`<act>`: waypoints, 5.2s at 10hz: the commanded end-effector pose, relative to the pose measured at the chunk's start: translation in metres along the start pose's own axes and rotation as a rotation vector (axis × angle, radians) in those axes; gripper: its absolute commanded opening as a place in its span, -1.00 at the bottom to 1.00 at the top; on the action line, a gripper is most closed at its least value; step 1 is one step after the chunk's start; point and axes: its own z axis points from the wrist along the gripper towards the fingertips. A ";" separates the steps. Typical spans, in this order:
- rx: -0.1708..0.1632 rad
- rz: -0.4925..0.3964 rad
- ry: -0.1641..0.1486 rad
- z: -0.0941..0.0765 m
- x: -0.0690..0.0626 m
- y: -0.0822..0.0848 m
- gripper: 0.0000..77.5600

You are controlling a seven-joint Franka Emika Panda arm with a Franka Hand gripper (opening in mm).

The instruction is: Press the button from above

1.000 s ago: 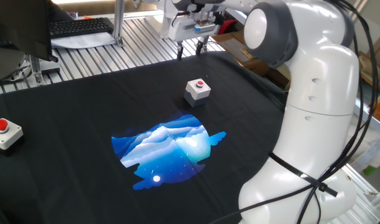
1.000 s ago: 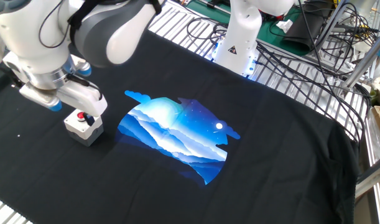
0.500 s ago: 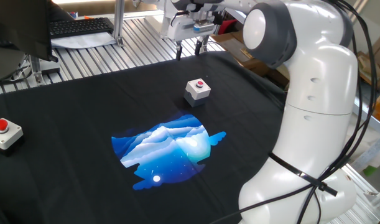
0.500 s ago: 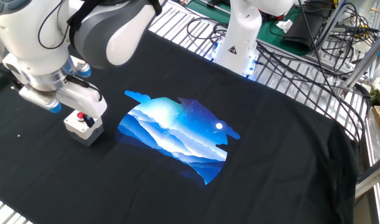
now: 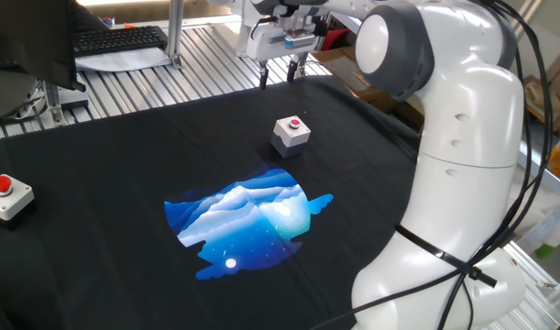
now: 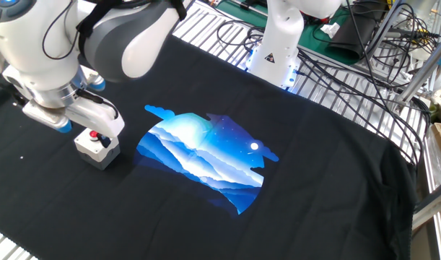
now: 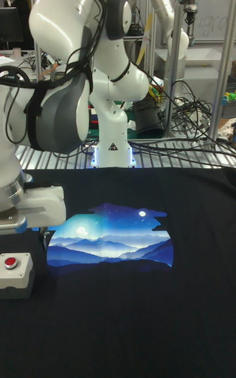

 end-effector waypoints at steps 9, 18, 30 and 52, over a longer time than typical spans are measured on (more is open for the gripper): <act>0.003 0.034 -0.009 0.026 -0.012 0.003 0.99; 0.033 0.023 -0.007 0.054 -0.001 0.011 0.99; 0.011 0.001 -0.020 0.054 -0.001 0.010 0.99; 0.004 -0.025 -0.023 0.086 0.043 -0.001 0.99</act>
